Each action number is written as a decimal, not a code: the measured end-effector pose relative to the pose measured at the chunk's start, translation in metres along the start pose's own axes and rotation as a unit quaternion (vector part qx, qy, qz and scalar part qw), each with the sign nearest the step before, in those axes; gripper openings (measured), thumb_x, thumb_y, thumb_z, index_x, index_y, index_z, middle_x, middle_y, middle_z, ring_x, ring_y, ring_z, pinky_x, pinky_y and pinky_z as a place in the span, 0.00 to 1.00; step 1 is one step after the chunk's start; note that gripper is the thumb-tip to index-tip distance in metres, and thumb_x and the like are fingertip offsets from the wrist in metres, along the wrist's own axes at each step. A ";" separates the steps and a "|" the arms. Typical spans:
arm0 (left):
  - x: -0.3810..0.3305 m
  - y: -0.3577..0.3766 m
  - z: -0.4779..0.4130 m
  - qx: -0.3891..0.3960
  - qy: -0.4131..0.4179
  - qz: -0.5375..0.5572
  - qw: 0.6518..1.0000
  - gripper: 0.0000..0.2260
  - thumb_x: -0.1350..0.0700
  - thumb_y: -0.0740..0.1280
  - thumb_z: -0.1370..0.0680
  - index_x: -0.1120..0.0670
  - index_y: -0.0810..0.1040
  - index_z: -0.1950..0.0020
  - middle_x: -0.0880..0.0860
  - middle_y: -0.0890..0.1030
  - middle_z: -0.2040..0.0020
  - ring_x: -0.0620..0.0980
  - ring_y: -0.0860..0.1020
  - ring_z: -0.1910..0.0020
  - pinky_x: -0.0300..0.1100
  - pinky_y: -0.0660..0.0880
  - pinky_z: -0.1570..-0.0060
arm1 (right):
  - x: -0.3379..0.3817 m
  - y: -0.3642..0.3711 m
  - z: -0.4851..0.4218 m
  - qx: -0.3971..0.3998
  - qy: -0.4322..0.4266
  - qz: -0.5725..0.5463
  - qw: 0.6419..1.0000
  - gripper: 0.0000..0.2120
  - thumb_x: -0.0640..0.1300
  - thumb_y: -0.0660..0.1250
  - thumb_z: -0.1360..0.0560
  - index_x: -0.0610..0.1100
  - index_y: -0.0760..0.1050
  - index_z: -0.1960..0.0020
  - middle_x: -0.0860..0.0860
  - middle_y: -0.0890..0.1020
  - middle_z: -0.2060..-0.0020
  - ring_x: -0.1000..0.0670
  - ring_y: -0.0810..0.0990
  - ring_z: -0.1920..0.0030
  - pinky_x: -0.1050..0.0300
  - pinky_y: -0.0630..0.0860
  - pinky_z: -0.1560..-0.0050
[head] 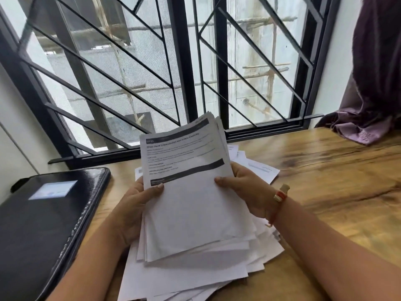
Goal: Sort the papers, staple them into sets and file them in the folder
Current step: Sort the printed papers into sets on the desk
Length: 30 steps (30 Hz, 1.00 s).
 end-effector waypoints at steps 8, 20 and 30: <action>-0.006 -0.020 -0.004 -0.075 0.026 -0.018 0.997 0.15 0.67 0.64 0.21 0.54 0.77 0.38 0.59 0.85 0.46 0.57 0.86 0.55 0.48 0.83 0.64 | 0.020 -0.068 -0.003 -0.245 -0.027 0.275 0.929 0.13 0.51 0.62 0.18 0.42 0.78 0.45 0.44 0.85 0.49 0.46 0.84 0.53 0.46 0.82 0.50; 0.008 -0.035 -0.014 -0.088 0.002 -0.065 0.994 0.18 0.65 0.68 0.23 0.56 0.76 0.34 0.60 0.84 0.42 0.63 0.84 0.47 0.57 0.81 0.48 | 0.008 -0.104 -0.006 -0.293 0.025 0.462 0.837 0.23 0.48 0.73 0.25 0.43 0.74 0.33 0.48 0.84 0.45 0.47 0.81 0.44 0.55 0.76 0.42; 0.008 -0.033 -0.014 -0.083 0.010 -0.069 0.994 0.18 0.65 0.68 0.23 0.56 0.75 0.33 0.60 0.84 0.42 0.64 0.83 0.45 0.59 0.79 0.44 | 0.016 -0.110 0.002 -0.337 -0.001 0.431 0.837 0.11 0.46 0.74 0.28 0.47 0.81 0.46 0.56 0.81 0.62 0.50 0.81 0.52 0.56 0.78 0.48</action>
Point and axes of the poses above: each hand's wrist, its own z-axis away from the middle knuckle, its own y-axis out of the palm, x = y × z, the point moved 10 cm from there along -z, towards the middle knuckle
